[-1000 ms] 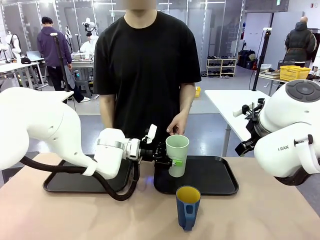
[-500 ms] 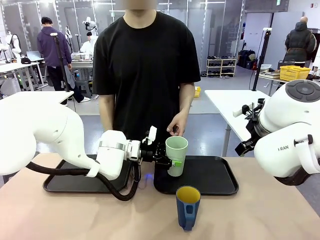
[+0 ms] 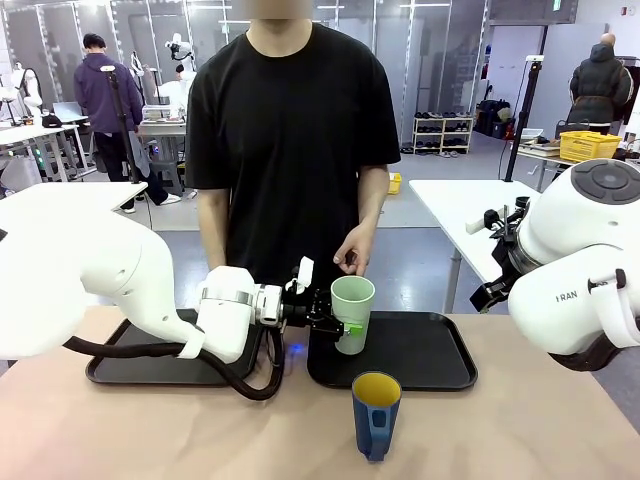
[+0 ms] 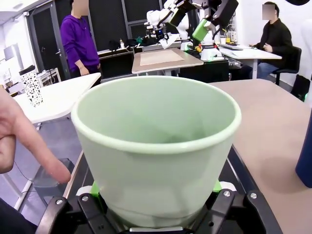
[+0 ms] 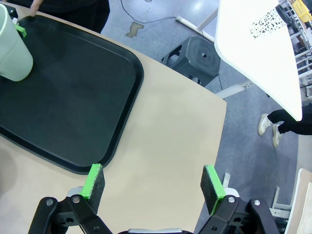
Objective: Sort and store the cups by type.
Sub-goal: Place the picked Reusable plastic cup into the Flat Tray indicated by the person.
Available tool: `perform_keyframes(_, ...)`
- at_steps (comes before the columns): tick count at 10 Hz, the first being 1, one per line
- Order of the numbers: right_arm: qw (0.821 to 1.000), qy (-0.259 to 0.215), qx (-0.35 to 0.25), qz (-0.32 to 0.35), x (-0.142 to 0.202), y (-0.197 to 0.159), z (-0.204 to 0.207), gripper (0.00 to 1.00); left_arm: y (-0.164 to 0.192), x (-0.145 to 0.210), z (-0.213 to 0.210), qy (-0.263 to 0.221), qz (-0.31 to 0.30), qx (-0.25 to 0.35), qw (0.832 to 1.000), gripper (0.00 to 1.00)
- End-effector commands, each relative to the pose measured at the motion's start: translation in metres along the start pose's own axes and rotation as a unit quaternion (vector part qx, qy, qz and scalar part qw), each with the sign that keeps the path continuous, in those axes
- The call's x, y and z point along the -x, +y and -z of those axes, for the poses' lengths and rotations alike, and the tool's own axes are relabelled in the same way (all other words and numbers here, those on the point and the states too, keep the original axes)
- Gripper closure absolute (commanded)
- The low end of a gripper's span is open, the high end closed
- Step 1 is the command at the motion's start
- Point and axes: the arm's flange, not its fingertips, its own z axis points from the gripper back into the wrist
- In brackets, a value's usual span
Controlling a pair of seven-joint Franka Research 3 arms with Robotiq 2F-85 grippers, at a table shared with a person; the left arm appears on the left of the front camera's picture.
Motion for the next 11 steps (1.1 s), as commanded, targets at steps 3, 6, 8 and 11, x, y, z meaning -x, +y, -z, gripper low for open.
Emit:
perform_keyframes(3,1.0,0.001,0.001,-0.005,0.001,-0.0003,0.0011,0.0,0.0078,0.0041,0.0077,-0.005,-0.002,-0.012,1.0,0.13)
perform_keyframes(6,1.0,0.001,0.001,-0.005,0.001,-0.0003,0.0011,0.0,0.0104,0.0059,0.0079,-0.008,-0.018,-0.008,1.0,0.09)
perform_keyframes(8,1.0,0.001,0.001,-0.005,0.001,-0.0003,0.0011,0.0,0.0119,0.0059,0.0074,-0.009,-0.028,-0.009,1.0,0.0)
perform_keyframes(11,1.0,0.001,0.001,-0.005,0.001,-0.0003,0.0011,0.0,0.0135,0.0043,0.0041,-0.016,-0.033,-0.005,0.999,0.0)
